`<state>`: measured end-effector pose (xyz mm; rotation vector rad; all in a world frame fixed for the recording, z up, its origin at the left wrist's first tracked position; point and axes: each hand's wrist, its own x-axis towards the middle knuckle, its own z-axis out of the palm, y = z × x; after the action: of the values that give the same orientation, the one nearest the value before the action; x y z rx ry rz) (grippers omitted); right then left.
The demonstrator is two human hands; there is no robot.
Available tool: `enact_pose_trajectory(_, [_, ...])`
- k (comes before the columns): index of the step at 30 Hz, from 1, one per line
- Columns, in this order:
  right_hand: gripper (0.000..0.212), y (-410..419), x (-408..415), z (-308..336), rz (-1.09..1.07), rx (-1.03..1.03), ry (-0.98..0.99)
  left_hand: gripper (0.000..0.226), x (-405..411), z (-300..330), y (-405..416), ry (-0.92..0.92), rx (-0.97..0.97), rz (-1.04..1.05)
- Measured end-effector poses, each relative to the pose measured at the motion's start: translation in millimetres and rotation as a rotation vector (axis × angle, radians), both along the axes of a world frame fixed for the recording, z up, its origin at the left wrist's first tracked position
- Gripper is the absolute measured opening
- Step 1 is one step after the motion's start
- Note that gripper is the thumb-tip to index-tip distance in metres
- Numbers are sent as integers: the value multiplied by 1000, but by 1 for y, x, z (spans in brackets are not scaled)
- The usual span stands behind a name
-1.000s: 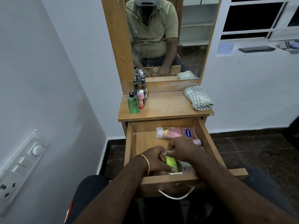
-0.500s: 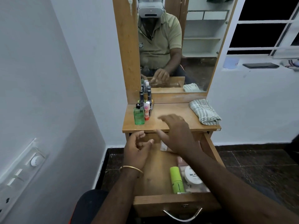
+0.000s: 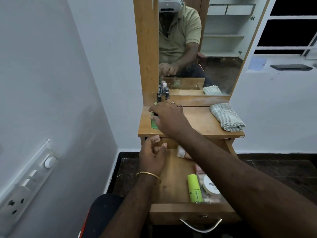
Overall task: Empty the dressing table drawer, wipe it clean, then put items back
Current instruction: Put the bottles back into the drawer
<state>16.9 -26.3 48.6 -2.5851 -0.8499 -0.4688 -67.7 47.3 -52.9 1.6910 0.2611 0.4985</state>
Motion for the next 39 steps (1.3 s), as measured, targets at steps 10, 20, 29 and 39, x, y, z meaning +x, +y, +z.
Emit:
enact_pose_trajectory(10, [32, -75, -31, -8, 193, 609, 282, 31, -4, 3, -3, -48, -8, -27])
enact_pose_trajectory(20, [34, -122, -41, -89, 148, 772, 916, 11, -9, -6, -12, 230, 75, -491])
enact_pose_trajectory(29, [22, -122, -41, -106, 92, 646, 891, 18, -8, -15, -16, 319, 363, -520])
enact_pose_trajectory(39, [22, -120, -47, -105, 76, 455, 853, 24, -7, -19, -18, 464, 411, -554])
